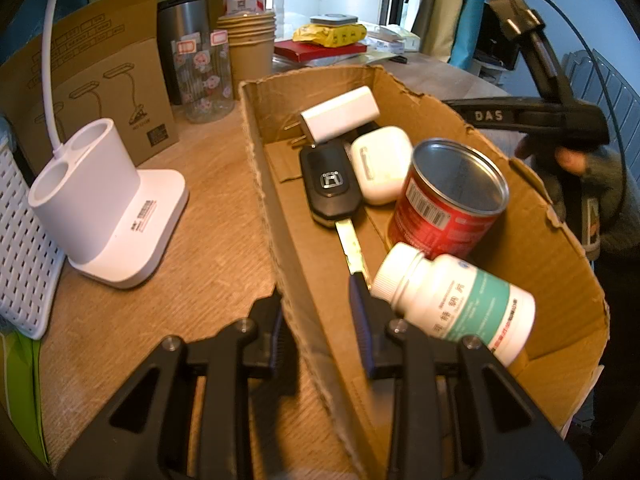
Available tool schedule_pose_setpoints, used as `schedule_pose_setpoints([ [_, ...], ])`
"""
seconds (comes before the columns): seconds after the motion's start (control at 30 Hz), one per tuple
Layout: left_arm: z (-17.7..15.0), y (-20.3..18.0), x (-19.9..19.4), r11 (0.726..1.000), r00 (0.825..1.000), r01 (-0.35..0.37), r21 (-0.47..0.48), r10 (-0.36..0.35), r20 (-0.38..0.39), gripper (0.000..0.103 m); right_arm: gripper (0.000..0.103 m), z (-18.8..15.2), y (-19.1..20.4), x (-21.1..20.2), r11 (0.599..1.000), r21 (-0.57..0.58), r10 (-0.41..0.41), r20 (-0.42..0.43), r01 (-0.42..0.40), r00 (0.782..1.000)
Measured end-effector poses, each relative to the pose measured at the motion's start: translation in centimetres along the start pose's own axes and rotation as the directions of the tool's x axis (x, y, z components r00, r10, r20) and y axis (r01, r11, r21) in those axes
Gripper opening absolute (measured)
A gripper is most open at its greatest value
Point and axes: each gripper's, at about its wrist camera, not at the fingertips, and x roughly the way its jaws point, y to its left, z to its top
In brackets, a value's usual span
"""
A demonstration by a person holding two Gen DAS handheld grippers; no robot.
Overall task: Organize rigid objects
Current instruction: 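Lift the watch by its strap and carry it over the box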
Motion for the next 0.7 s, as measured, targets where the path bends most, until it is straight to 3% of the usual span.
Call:
schedule_pose_setpoints([
  [0.13, 0.0, 0.0, -0.1, 1.000, 1.000, 0.000, 0.000, 0.000, 0.000, 0.030, 0.038, 0.3, 0.5, 1.4, 0.999, -0.036, -0.013, -0.020, 0.012, 1.000],
  [0.2, 0.0, 0.0, 0.0, 1.000, 1.000, 0.000, 0.000, 0.000, 0.000, 0.030, 0.025, 0.2, 0.8, 1.9, 0.999, -0.048, -0.013, -0.029, 0.011, 1.000],
  [0.3, 0.0, 0.0, 0.0, 1.000, 1.000, 0.000, 0.000, 0.000, 0.000, 0.030, 0.024, 0.1, 1.0, 1.9, 0.998, -0.058, -0.036, -0.023, 0.035, 0.999],
  [0.7, 0.0, 0.0, 0.0, 1.000, 1.000, 0.000, 0.000, 0.000, 0.000, 0.030, 0.021, 1.2, 0.4, -2.9, 0.996, -0.015, -0.088, 0.114, 0.091, 0.990],
])
